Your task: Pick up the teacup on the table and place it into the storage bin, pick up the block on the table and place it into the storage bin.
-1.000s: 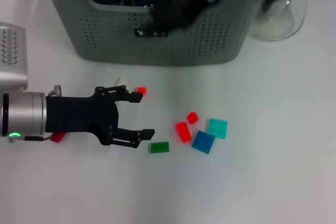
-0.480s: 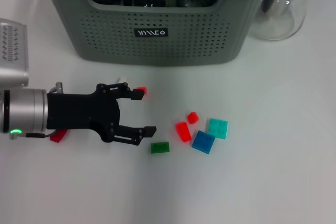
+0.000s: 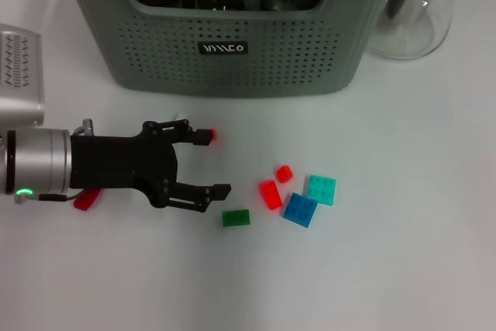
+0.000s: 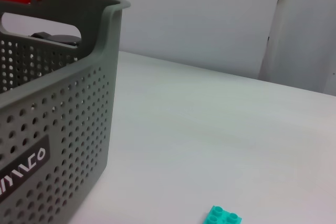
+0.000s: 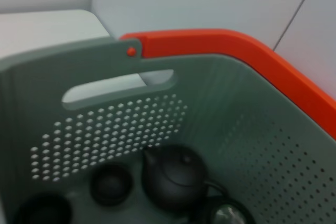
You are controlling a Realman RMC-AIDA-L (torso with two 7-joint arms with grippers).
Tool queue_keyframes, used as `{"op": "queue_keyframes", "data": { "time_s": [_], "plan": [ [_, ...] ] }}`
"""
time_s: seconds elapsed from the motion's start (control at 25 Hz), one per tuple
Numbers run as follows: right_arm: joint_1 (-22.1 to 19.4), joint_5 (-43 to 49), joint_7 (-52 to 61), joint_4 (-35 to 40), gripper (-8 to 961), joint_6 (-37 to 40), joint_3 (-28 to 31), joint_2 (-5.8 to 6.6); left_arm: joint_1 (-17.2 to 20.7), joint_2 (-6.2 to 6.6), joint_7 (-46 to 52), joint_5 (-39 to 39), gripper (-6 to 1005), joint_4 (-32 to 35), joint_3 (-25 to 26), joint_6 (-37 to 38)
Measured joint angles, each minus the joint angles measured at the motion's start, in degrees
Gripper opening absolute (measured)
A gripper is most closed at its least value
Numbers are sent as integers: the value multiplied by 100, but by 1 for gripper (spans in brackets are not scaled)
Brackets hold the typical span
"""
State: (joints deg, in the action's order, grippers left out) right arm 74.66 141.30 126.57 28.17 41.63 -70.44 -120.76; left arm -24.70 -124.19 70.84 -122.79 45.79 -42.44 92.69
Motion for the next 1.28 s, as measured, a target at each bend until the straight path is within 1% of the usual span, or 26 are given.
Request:
{"op": "queue_keyframes", "data": {
  "time_s": [0.2,0.32,0.44,0.76,0.96,1.04,1.12,1.16,1.2,1.24,1.28],
  "plan": [
    [-27,-314,-7,-360,455,-618,-485,-16,0,0,-25,-3,920,0,10,-6],
    [-94,-541,-13,-389,454,-722,-759,-17,0,0,-26,-3,920,0,14,-15],
    [-112,-605,-14,-389,453,-670,-830,-17,0,0,-27,-4,920,0,16,-20],
    [-123,-609,27,-373,538,-579,-838,-1,0,0,-21,-23,919,0,16,-23],
    [-180,-609,30,-231,781,-512,-836,10,4,0,-2,-33,919,0,16,-23],
    [-290,-621,33,56,783,-384,-798,20,11,0,-1,-34,919,0,16,-22],
    [-498,-690,61,589,786,-119,-736,28,14,0,1,-35,919,0,16,-8],
    [-640,-745,90,945,787,78,-693,40,17,0,3,-35,919,0,16,1],
    [-933,-893,136,1661,788,491,-568,49,20,0,6,-35,919,0,16,19],
    [-933,-893,136,1661,789,491,-568,49,22,0,7,-36,919,0,16,28],
    [-1108,-996,142,2080,790,717,-471,52,24,0,8,-36,919,0,16,36]
  ]
}}
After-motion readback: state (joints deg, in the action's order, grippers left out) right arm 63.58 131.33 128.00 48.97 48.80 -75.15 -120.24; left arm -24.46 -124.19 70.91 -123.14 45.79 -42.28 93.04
